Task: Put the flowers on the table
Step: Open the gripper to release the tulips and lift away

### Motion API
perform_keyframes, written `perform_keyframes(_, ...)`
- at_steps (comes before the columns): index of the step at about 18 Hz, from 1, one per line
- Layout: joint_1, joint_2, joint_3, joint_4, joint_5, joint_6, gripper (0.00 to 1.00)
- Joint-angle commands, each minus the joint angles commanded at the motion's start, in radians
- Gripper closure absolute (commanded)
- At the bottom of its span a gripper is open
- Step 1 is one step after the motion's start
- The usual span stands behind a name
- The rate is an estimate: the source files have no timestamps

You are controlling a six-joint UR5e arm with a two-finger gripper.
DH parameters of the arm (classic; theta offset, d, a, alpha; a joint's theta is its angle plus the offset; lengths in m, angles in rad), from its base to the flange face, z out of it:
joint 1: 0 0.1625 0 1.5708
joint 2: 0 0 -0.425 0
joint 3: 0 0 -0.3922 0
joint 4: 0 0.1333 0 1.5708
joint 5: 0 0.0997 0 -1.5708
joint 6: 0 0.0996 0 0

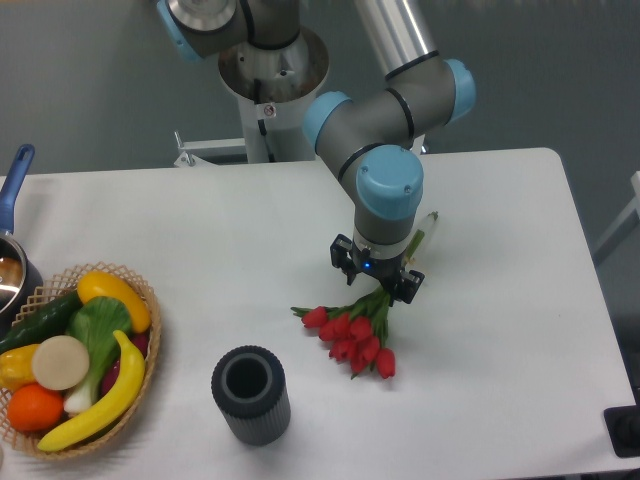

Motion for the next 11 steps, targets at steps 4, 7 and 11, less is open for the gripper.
perform_keyframes(4,0.012,0.049,0.003,0.008,0.0,0.002,0.0)
perform_keyframes(7,0.032,0.083,0.002,-0.003,0.003,0.003,0.0)
perform_keyframes(11,0.037,0.12,-0.012,-0.005,0.006,0.02,0.0)
